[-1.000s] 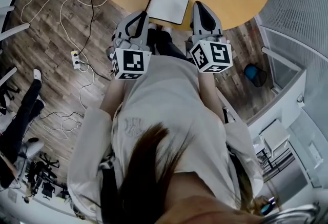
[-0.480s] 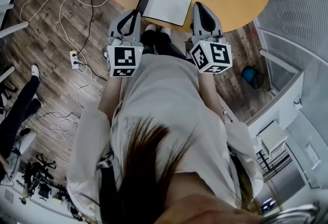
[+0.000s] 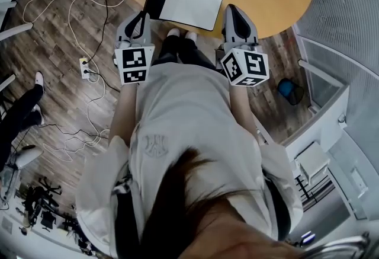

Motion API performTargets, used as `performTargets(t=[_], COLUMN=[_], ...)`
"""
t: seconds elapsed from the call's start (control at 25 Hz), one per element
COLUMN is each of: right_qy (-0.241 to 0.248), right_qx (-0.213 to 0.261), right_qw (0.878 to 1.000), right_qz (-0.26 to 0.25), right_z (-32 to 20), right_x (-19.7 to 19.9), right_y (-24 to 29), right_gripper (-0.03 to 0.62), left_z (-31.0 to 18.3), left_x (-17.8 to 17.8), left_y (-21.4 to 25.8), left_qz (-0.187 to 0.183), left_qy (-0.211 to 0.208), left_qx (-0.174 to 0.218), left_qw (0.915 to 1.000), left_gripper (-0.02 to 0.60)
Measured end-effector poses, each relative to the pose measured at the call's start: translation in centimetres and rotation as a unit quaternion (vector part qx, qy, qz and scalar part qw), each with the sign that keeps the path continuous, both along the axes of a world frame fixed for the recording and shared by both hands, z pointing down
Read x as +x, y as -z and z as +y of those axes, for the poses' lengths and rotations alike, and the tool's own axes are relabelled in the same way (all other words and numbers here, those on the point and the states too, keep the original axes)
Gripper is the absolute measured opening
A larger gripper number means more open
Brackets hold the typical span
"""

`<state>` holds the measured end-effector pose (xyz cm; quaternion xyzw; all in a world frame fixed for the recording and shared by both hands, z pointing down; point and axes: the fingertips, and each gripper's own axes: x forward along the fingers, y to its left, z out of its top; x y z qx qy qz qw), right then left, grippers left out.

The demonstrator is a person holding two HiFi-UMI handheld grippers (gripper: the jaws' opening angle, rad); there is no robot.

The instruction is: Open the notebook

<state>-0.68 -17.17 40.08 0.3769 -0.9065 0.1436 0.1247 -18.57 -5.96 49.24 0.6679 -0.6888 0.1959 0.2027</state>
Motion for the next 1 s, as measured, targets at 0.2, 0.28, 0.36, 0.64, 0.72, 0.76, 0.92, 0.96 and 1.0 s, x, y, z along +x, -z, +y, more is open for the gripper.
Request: performTargets(t=[0.2,0.28,0.36,0.64,0.72,0.76,0.92,0.96,1.0], right_qy=[0.0,0.001,0.001,-0.001,-0.001,-0.002,-0.005,-0.006,-0.007], right_qx=[0.0,-0.002,-0.003,-0.007,-0.008,-0.008,-0.01,-0.01,-0.01], right_qw=[1.0,1.0,1.0,1.0,1.0,1.0,1.0,1.0,1.0], right_qz=[0.001,0.003,0.005,0.01,0.01,0.011,0.011,0.011,0.011], right_z=[0.0,0.0,0.1,-0.1,-0.1,-0.2,-0.4,-0.4,-0.4], right_x=[0.2,0.0,0.0,0.1,0.1,0.2,0.3,0.3,0.3], right_y=[0.0,-0.1,-0.2,-0.5,-0.5,-0.6,-0.7,-0.7,-0.7], right_gripper=[0.0,0.001,0.0,0.0,0.002,0.0,0.002,0.0,0.002], left_z=[0.6,0.8,0.8,1.1,1.2,1.2,1.1,1.2,1.2], left_x=[-1.6,-2.3,-2.7,-4.0,-4.3,-4.4,-4.6,-4.6,-4.7], left_y=[-2.0,-2.7,-3.4,-6.2,-7.1,-7.6,-9.3,-9.6,-10.0], left_qz=[0.023,0.028,0.025,0.029,0.029,0.029,0.032,0.033,0.035], left_qy=[0.032,0.041,0.046,0.066,0.069,0.069,0.07,0.07,0.071], left_qx=[-0.019,-0.026,-0.033,-0.06,-0.071,-0.076,-0.095,-0.1,-0.106], left_qw=[0.9991,0.9984,0.9981,0.9956,0.9947,0.9943,0.9925,0.9919,0.9913], left_gripper=[0.041,0.043,0.044,0.049,0.052,0.054,0.055,0.055,0.057])
